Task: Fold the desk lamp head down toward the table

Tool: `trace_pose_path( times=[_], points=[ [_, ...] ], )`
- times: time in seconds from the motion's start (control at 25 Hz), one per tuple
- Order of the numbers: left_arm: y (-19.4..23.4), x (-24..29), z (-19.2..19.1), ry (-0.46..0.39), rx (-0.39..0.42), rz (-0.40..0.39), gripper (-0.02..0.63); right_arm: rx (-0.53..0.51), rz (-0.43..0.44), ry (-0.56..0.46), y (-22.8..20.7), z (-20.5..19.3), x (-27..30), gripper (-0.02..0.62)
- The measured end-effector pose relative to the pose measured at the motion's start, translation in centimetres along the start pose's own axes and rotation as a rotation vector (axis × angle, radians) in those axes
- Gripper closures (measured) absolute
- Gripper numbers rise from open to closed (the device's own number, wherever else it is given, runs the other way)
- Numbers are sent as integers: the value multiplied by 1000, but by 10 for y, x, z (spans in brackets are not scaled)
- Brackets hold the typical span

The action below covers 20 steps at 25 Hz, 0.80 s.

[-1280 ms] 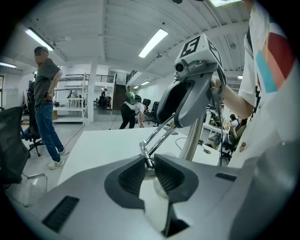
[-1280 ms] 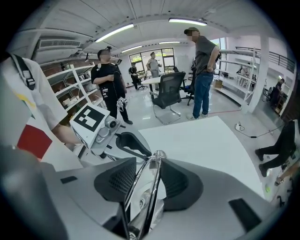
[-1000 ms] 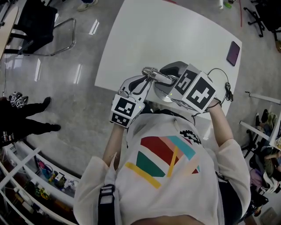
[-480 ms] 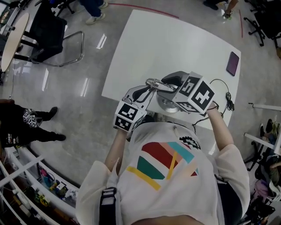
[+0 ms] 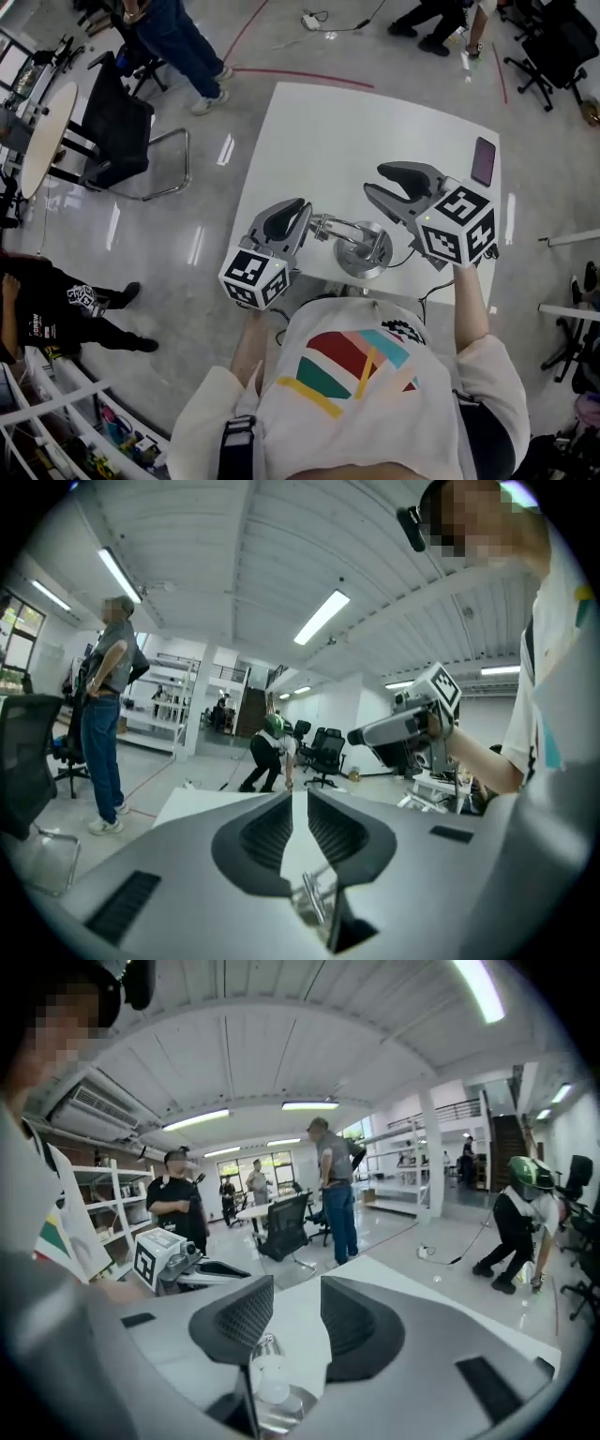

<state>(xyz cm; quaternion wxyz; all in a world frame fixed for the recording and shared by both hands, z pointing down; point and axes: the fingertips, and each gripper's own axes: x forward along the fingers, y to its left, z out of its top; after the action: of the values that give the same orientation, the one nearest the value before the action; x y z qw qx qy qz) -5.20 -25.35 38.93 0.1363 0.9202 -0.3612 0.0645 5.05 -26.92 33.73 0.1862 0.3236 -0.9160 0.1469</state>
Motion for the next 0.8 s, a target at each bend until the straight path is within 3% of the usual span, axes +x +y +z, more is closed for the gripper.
trace_pose_path(
  times=[0.16, 0.36, 0.52, 0.8],
  points=[
    [-9, 26, 61, -128, 91, -18, 560, 61, -108, -204, -16, 23, -26, 433],
    [-39, 56, 109, -227, 117, -90, 560, 144, -218, -424, -29, 43, -61, 433],
    [-67, 67, 131, -287, 129, -145, 560, 164, -289, -491, -33, 34, -85, 433],
    [-95, 76, 161, -332, 145, -211, 560, 181, -334, -504, -35, 28, -104, 433]
  ],
)
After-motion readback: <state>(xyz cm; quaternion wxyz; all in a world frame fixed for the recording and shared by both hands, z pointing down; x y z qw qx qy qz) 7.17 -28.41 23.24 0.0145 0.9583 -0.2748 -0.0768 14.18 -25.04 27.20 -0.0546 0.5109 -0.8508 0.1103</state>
